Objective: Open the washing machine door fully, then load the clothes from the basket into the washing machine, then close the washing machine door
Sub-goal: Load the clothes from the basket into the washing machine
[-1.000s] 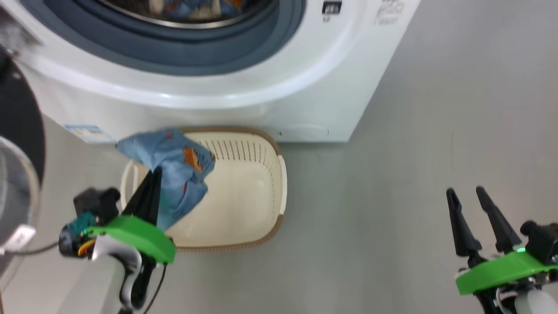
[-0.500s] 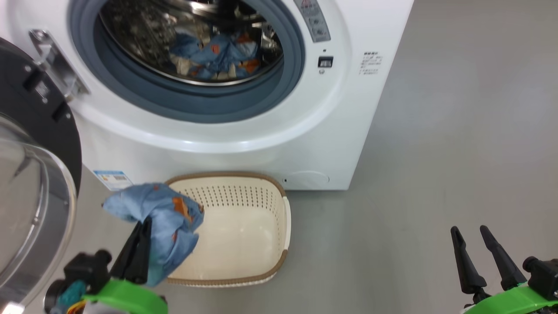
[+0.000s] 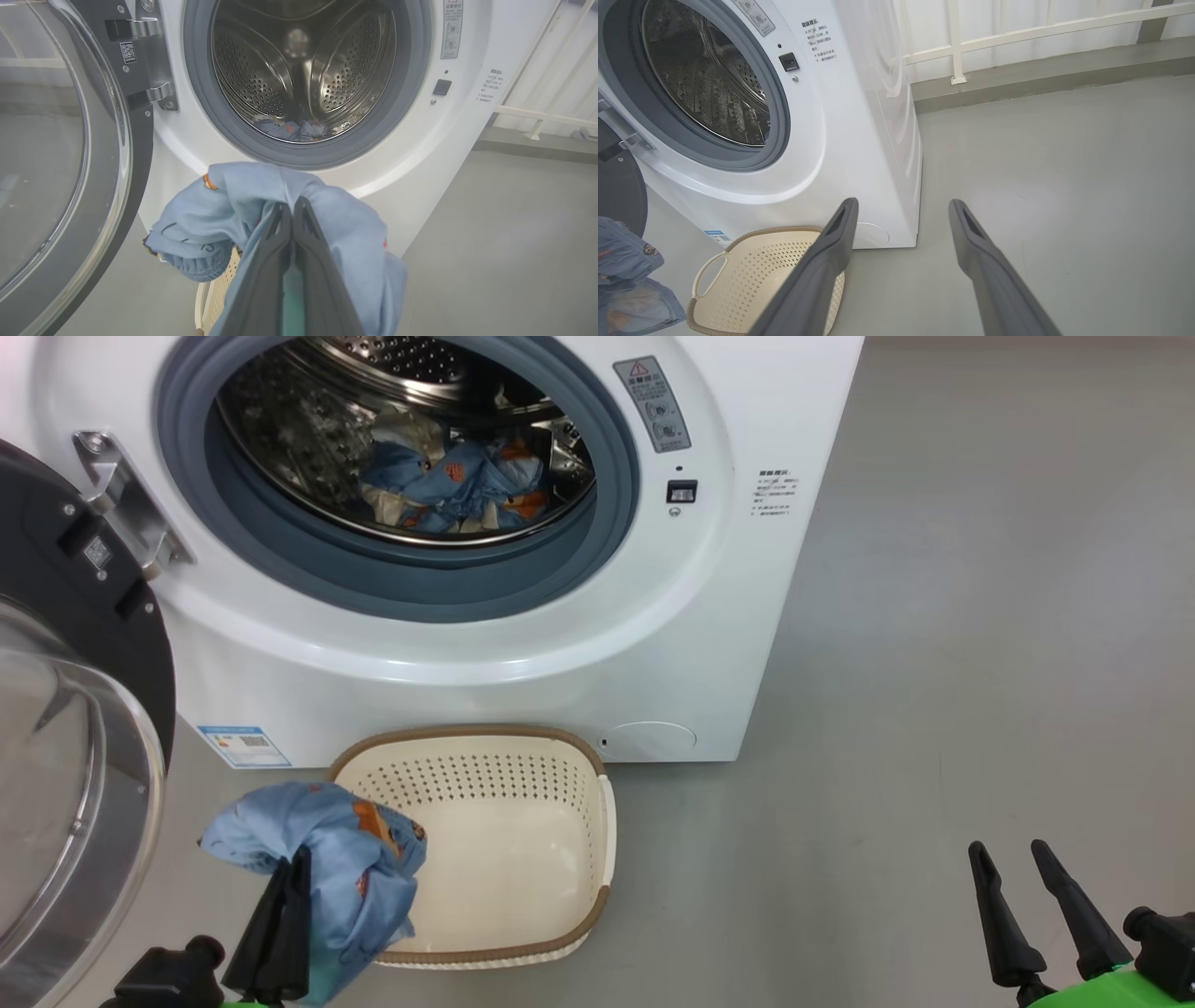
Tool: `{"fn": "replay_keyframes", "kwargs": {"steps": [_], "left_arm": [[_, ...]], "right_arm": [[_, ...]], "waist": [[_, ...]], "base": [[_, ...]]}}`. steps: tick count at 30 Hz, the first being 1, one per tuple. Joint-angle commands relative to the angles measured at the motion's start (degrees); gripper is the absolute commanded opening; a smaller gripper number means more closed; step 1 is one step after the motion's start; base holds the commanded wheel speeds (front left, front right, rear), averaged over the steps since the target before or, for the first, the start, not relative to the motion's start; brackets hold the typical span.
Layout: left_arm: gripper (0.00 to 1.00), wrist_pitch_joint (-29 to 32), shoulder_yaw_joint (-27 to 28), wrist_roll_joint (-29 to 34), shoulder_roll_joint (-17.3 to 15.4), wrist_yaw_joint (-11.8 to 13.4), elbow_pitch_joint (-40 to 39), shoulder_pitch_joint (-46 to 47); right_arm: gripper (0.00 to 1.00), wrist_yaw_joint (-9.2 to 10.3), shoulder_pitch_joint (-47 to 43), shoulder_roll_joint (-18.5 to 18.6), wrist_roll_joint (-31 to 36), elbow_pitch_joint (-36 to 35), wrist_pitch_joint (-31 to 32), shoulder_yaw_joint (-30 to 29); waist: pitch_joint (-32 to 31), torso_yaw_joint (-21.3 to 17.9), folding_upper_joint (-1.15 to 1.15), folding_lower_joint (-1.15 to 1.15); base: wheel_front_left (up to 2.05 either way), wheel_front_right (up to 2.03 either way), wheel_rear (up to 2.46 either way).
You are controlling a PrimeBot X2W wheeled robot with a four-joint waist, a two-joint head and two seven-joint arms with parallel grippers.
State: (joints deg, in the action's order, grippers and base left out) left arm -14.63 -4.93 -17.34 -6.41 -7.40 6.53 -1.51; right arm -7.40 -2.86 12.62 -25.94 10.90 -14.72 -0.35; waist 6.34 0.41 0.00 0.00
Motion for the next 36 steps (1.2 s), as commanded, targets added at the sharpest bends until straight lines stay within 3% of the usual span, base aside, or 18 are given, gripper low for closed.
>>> {"fn": "replay_keyframes", "kwargs": {"steps": [1,18,27,36], "left_arm": [[0.00,-0.4,2.4,0.9,-0.5,-0.1,-2.0,0.5],[0.00,-0.4,2.2,0.1,0.2,-0.1,-2.3,9.6],[0.00,-0.4,0.6,0.7,-1.4,-0.1,-0.7,24.7],[0.00,-0.4,0.2,1.6,-3.8,-0.1,5.8,42.7]], "right_arm": [[1.00,-0.09,0.0,0.8,-0.7,-1.5,-0.3,1.0],[1.00,-0.09,4.2,0.3,-0.7,-2.5,-0.3,1.4],[1.00,-0.09,9.8,-0.6,-0.6,-3.4,-0.3,1.9],[1.00,-0.09,15.0,-1.5,-0.6,-4.2,-0.3,3.1]], "waist": [[0.3,-0.1,0.00,0.00],[7.9,-0.8,0.00,0.00],[16.4,-2.5,0.00,0.00],[23.1,-4.8,0.00,0.00]], "base": [[0.00,0.00,0.00],[0.00,0.00,0.00],[0.00,0.00,0.00],[0.00,0.00,0.00]]}}
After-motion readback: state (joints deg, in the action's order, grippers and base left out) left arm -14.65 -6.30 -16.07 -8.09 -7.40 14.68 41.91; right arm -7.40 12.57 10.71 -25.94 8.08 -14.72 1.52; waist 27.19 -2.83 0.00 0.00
